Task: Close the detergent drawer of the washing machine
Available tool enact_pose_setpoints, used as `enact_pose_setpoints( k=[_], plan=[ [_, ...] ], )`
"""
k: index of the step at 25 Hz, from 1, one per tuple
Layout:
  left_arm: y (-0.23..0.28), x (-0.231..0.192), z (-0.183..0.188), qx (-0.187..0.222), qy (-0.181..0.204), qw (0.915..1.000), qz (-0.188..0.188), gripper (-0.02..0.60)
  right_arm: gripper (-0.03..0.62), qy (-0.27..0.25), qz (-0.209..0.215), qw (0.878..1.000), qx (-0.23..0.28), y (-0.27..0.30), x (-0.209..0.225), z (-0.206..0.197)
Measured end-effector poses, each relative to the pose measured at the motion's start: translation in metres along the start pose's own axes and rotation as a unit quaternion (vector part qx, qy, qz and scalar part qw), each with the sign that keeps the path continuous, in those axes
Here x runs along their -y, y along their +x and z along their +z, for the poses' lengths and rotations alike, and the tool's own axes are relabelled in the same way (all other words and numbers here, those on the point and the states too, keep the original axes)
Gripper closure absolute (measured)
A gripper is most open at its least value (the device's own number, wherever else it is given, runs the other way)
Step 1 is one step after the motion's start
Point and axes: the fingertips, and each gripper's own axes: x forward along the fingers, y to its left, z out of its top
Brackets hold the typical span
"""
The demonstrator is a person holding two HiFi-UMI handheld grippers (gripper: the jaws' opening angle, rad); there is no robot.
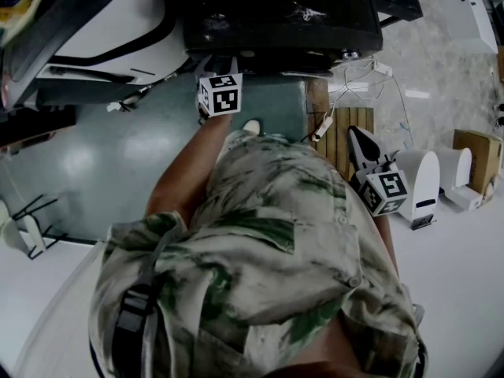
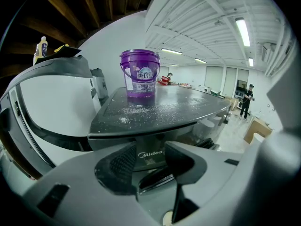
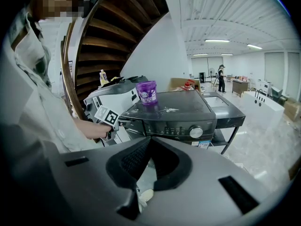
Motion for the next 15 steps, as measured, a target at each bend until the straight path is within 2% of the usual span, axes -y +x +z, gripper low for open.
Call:
enact_pose_setpoints(
  k=[15],
  plan=[
    [0.009, -0.004, 0.003, -0.004, -0.002, 1.0, 0.005, 0.396, 0.572, 0.007, 0.001, 1.0, -0.008, 0.024, 0.006, 0.013]
  ],
)
